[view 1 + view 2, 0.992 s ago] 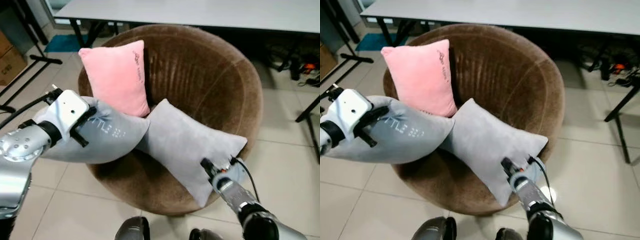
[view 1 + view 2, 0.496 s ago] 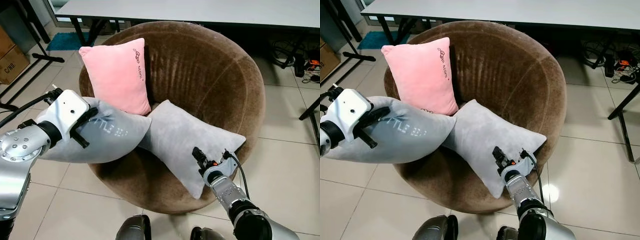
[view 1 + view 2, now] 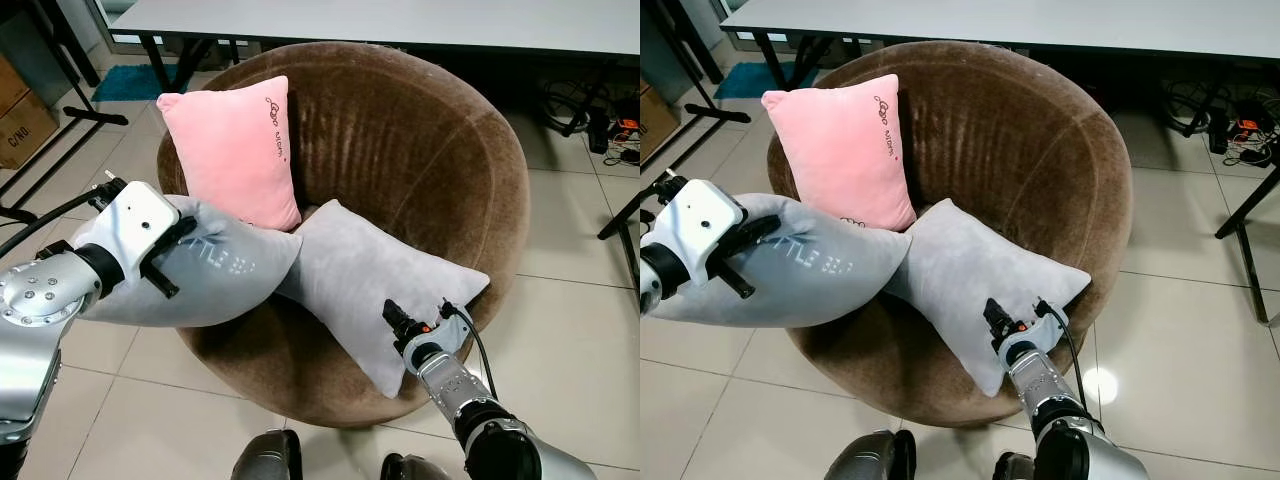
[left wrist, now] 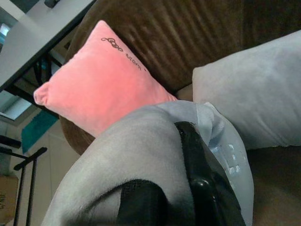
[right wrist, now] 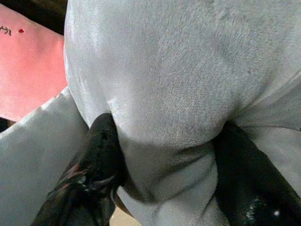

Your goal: Move the pillow to the sofa from floor

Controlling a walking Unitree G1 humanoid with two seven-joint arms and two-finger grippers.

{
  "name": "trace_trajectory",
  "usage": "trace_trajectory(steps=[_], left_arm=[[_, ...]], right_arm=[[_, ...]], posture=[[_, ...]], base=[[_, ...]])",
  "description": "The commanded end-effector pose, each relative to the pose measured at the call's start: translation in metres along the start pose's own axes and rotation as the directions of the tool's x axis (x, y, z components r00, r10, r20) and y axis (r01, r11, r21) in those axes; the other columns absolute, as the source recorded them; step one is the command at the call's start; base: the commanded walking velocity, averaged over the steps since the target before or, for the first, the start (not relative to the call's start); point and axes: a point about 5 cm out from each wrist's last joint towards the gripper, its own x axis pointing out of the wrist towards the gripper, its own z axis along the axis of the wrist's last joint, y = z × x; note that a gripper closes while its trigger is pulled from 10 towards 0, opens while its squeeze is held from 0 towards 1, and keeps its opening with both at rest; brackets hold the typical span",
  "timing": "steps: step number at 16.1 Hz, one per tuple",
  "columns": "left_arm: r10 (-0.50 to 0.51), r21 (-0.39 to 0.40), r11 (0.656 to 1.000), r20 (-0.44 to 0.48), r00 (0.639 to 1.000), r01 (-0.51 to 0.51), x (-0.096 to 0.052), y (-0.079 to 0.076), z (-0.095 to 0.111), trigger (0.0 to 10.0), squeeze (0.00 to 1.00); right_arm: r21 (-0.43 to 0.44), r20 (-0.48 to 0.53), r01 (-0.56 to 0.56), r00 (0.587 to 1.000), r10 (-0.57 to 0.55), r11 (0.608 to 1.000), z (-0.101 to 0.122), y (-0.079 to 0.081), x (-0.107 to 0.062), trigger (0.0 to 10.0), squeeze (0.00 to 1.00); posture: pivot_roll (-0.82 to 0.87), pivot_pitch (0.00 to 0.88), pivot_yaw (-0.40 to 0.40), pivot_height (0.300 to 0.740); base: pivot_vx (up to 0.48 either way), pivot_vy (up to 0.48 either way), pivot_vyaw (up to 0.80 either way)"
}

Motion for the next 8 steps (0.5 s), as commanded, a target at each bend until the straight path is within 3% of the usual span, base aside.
trace_trajectory(steps=[1, 8], left_arm=[[0.011, 0.029, 1.000, 0.027, 1.000, -0.012, -0.0032, 0.0003, 0.0070, 10.0, 0.00], [0.003, 0.031, 1.000, 0.030, 1.000, -0.003, 0.0011, -0.0009, 0.0068, 10.0, 0.00]], right_arm=[[-0.008, -0.057, -0.031, 0.998, 0.030, 0.999, -0.0142, 0.0093, 0.0026, 0.0, 0.00], [-0.029, -0.069, -0.036, 0.997, 0.034, 0.999, -0.0150, 0.0093, 0.0025, 0.0, 0.00]], posture=[[0.30, 0.144, 0.088, 0.740], [0.30, 0.133, 0.091, 0.740]], base=[[0.000, 0.000, 0.00], [0.000, 0.000, 0.00]])
